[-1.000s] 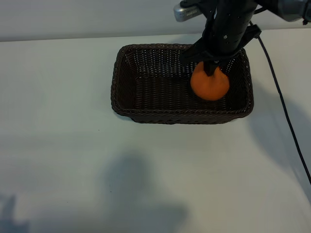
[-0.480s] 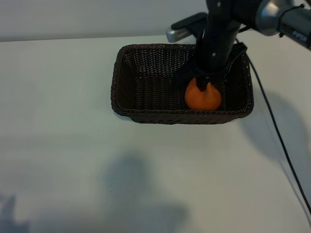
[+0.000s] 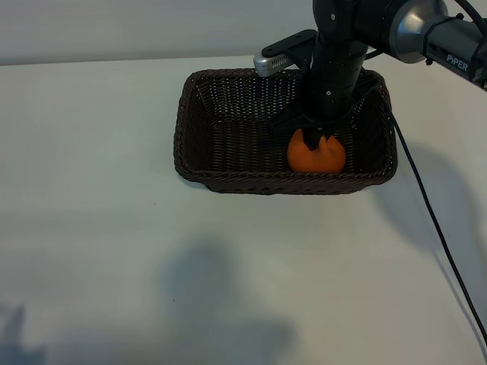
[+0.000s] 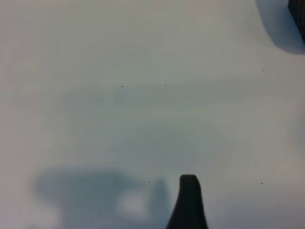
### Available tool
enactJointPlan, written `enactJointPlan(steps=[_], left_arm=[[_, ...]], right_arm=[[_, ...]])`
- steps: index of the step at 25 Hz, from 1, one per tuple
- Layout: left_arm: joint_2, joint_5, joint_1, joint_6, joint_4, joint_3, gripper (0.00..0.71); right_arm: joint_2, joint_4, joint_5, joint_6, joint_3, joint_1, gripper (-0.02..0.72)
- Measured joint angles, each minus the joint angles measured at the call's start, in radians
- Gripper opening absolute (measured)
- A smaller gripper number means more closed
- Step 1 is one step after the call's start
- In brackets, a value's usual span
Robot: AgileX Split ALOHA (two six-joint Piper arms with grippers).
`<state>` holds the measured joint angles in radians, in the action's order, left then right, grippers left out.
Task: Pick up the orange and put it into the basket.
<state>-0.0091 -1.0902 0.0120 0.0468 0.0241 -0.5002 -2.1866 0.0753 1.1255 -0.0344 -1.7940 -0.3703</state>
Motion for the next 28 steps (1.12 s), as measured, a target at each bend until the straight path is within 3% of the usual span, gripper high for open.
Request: enactJointPlan(steps=[3, 8, 11, 21, 28], left_arm=[[0.0, 0.0, 0.0, 0.003, 0.0, 0.0, 0.592], [0.0, 0.0, 0.0, 0.003, 0.0, 0.0, 0.592], [0.0, 0.0, 0.0, 0.003, 0.0, 0.0, 0.592], [0.0, 0.0, 0.0, 0.003, 0.0, 0.0, 0.592], [0.0, 0.0, 0.0, 0.003, 0.0, 0.0, 0.592]], right_arm=[[0.0, 0.014, 0.005, 0.0, 0.0, 0.0, 0.173], [0.0, 0.029, 0.019, 0.011, 0.0, 0.0, 0.474], [0.0, 0.046, 0.023, 0.014, -0.001, 0.0, 0.597], [0.0, 0.052, 0.09, 0.026, -0.133, 0.0, 0.582], [0.0, 0.051, 0.092, 0.034, -0.232, 0.0, 0.581]])
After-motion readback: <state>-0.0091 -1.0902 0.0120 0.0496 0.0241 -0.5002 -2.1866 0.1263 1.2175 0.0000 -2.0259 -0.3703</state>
